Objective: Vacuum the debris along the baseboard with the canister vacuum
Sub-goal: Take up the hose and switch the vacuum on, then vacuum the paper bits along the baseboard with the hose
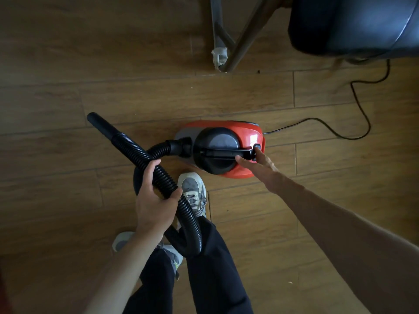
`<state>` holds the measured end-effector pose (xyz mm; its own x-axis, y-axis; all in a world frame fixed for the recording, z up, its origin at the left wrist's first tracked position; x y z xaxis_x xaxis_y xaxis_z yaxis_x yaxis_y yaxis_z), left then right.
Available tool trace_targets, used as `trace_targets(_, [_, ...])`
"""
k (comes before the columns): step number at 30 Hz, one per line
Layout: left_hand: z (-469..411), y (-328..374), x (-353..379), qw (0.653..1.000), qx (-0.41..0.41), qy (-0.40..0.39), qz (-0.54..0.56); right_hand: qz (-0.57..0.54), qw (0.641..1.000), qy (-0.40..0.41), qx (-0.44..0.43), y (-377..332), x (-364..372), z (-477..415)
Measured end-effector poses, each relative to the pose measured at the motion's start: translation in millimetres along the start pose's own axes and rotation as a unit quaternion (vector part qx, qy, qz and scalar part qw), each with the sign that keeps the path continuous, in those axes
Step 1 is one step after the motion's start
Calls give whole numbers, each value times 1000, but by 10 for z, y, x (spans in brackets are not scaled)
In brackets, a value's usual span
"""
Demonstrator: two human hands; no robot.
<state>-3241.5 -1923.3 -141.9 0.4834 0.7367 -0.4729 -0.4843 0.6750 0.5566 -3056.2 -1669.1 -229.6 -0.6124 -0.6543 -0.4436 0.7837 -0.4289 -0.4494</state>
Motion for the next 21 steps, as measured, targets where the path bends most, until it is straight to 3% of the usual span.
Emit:
trace_targets(8, [-41,-17,26,1000,5,-15,-1,29,999,-26,-5,-54,-35,46])
trace_targets(14, [24,36,-181,1000,25,-15,-3,-23,999,-3,25,-168,10,184])
trace_targets(18, [98,82,-418,999,38,-3,5,92,985,96,-113,-693,54,460])
trace_targets(21, [97,103,-555,999,37,8,17,135,960,96,-226,-1178,386,679])
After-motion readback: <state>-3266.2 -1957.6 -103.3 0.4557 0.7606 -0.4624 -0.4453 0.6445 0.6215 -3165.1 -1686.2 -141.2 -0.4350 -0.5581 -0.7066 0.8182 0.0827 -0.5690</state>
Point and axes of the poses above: each hand's wrist, its own z-axis away from the middle knuckle, its own x-axis out of the palm, y = z × x, the point moved 8 cm from there along -z, towards the middle knuckle, and after that the axes turned 15 degrees about y, right-handed, at the moved point
